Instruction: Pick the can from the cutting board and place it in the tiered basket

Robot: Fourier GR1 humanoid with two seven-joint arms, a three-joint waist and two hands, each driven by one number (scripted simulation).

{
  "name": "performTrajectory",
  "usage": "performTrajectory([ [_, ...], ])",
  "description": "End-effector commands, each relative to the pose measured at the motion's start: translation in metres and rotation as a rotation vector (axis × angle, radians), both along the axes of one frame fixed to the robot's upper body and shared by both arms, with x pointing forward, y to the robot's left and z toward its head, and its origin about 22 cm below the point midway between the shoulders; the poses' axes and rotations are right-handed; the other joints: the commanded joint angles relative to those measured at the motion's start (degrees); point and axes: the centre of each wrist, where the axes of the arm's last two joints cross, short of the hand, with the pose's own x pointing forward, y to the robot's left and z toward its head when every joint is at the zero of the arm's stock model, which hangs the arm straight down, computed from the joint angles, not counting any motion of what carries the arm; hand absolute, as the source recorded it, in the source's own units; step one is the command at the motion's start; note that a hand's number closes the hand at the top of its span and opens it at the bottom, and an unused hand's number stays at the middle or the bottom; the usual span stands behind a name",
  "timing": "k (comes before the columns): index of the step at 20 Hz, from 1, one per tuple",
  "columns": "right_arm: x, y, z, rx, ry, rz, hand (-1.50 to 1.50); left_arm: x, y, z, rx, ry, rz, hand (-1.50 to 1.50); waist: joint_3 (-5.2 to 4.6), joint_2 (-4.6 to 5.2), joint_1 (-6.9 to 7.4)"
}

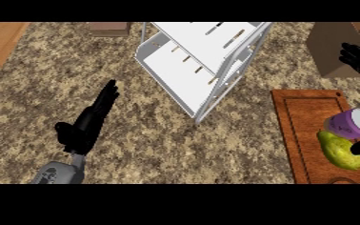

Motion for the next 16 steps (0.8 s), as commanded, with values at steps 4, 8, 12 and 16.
performTrajectory([
  [4,-0.016,-0.002,0.106,-0.716,0.008,0.048,-1.5,0.001,0.002,-0.003,0.013,0.005,0.011,0.0,-0.16,-0.35,-0.72],
  [8,-0.023,0.001,0.124,-0.951,0.07,0.103,-1.5,-0.009,-0.01,-0.014,-0.007,0.013,0.002,0.0,0.04,-0.06,0.13],
  [12,-0.039,0.024,0.108,-1.002,0.057,0.139,-1.5,-0.006,0.001,-0.003,-0.026,0.018,0.001,0.0,0.09,-0.22,-0.17],
  [16,-0.05,0.022,0.096,-1.021,0.082,0.096,-1.5,0.002,0.001,0.003,0.01,0.014,-0.019,0.0,0.1,-0.09,-0.13],
])
